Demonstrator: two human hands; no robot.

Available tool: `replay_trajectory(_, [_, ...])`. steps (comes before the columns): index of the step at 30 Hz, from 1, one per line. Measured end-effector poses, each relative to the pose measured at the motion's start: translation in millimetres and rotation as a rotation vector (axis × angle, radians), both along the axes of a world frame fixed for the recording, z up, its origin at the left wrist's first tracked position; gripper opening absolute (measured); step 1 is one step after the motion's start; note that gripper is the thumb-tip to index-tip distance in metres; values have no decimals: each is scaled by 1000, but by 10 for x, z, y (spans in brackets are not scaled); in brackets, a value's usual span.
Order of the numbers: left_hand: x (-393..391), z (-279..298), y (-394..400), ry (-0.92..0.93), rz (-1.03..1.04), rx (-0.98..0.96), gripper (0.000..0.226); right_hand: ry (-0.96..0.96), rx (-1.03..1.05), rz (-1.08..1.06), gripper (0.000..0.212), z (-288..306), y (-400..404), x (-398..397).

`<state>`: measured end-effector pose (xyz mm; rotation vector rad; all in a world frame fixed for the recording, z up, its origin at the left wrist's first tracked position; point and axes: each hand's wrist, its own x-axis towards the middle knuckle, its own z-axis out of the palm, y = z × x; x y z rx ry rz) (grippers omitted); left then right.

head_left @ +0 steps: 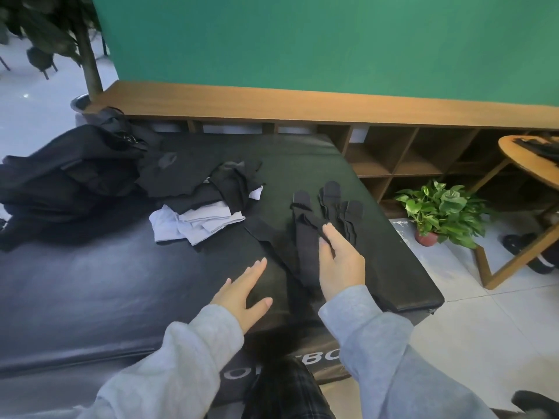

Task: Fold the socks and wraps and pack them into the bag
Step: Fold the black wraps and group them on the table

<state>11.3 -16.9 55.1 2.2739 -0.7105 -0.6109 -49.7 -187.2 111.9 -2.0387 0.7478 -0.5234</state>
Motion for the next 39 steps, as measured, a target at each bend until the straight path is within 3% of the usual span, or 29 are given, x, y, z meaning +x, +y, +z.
replay_trajectory(4, [-36,216,195,-220,21,-286,71,-76,-93,157,41,-74,324,-112])
replay_trajectory(7, [-111,204,354,-297,-15,-295,71,-93,-211,282,43,-275,608,-225])
replay_trajectory(14, [-410,-116,611,-283,18,-314,69,-53,-217,460,49,-648,1050,-424])
replay_trajectory(23, [-587,-291,816,-327,119,-149,49,50,-290,563,47,-837,1249,-549])
replay_trajectory(33, [-724,-311,883,-262,151,-66,50,118,-326,570,46,-859,1273,-654])
replay_trajectory(39, [-734,-165,895,-318,124,-17,42,135,-426,590,44,-785,1270,-652])
